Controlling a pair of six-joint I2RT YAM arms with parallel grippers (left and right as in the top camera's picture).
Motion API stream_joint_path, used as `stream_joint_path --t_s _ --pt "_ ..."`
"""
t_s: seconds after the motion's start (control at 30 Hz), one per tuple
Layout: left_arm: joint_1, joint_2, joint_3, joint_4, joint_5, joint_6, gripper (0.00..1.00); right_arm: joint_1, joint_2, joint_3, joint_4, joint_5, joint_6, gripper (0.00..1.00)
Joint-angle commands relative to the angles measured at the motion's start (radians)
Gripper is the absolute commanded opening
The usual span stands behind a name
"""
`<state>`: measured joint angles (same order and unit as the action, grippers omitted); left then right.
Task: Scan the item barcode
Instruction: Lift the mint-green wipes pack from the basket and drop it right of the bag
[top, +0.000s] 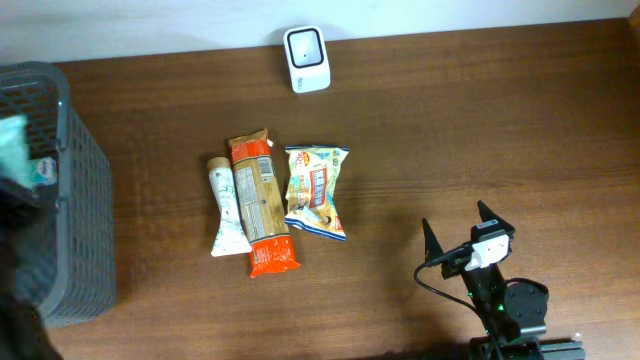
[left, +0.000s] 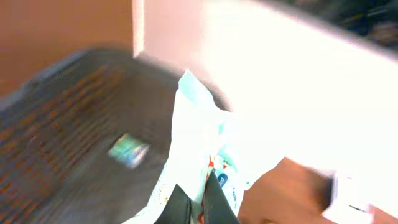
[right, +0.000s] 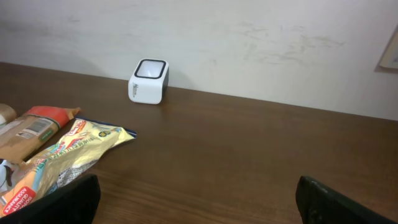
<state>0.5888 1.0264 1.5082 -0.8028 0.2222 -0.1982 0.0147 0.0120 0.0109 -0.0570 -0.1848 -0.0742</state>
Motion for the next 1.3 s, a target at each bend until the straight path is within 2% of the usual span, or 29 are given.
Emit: stream_joint_path --t_s 0.0,0.07,0.1,0.2,0.27,0.37,0.53,0.57,0.6,0.63,0.67,0.7,0.77,0.83,0.87,0.93,1.0,1.07,1.17,1.27 --pt "-0.269 -0.023 0.000 -0.049 0.042 0.002 0.00 0.006 -0.006 -0.005 -0.006 -0.006 0.011 0.99" --pt "-0.503 0.084 0.000 -0.090 -0.039 0.002 0.00 0.006 -0.006 -0.005 -0.006 -0.006 0.011 0.99" --pt "-0.642 0.184 0.000 -0.104 -0.139 -0.027 0.00 0.006 -0.006 -0.005 -0.006 -0.006 0.011 0.99" --pt "-0.930 0.486 0.000 -0.055 -0.234 -0.104 0.00 0.006 -0.006 -0.005 -0.006 -0.006 0.011 0.99" --pt "-1.031 0.656 0.000 0.006 -0.229 -0.166 0.00 0.006 -0.006 -0.005 -0.006 -0.006 0.011 0.99" --pt "-1.205 0.903 0.000 0.154 -0.148 -0.192 0.00 0.006 -0.006 -0.005 -0.006 -0.006 0.011 0.99" --pt "-1.309 0.936 0.000 0.344 -0.166 -0.191 0.00 0.006 -0.006 -0.005 -0.006 -0.006 0.011 0.99" --pt "-1.320 0.941 0.000 0.353 -0.167 -0.191 0.02 0.006 -0.006 -0.005 -0.006 -0.006 0.011 0.99" --pt "-1.325 0.945 0.000 0.350 -0.167 -0.191 0.13 0.006 -0.006 -0.005 -0.006 -0.006 0.011 0.99" --pt "-1.326 0.945 0.000 0.342 -0.167 -0.191 0.43 0.006 -0.006 -0.005 -0.006 -0.006 0.011 0.99" --pt "-1.321 0.942 0.000 0.336 -0.171 -0.190 0.55 0.006 -0.006 -0.005 -0.006 -0.006 0.011 0.99" --pt "-1.309 0.933 0.008 0.327 -0.170 -0.190 0.57 0.006 -0.006 -0.005 -0.006 -0.006 0.011 0.99" --pt "-1.207 0.853 0.169 0.146 -0.192 -0.122 0.59 0.006 -0.006 -0.005 -0.006 -0.006 0.011 0.99" --pt "-1.056 0.808 0.470 -0.172 -0.316 -0.064 0.60 0.006 -0.006 -0.005 -0.006 -0.006 0.011 0.99" --pt "-0.918 0.798 0.687 -0.361 -0.417 -0.057 0.65 0.006 -0.006 -0.005 -0.006 -0.006 0.011 0.99" --pt "-0.675 0.798 0.875 -0.499 -0.474 -0.058 0.66 0.006 -0.006 -0.005 -0.006 -0.006 0.011 0.99" --pt "-0.422 0.801 0.894 -0.535 -0.472 -0.097 0.66 0.006 -0.006 -0.005 -0.006 -0.006 0.011 0.99" --pt "-0.231 0.818 0.839 -0.538 -0.380 -0.148 0.66 0.006 -0.006 -0.005 -0.006 -0.006 0.011 0.99" --pt "-0.084 0.871 0.677 -0.510 -0.357 -0.153 0.73 0.006 -0.006 -0.005 -0.006 -0.006 0.011 0.99" --pt "-0.039 0.928 0.518 -0.399 -0.357 -0.145 0.76 0.006 -0.006 -0.005 -0.006 -0.006 0.011 0.99"
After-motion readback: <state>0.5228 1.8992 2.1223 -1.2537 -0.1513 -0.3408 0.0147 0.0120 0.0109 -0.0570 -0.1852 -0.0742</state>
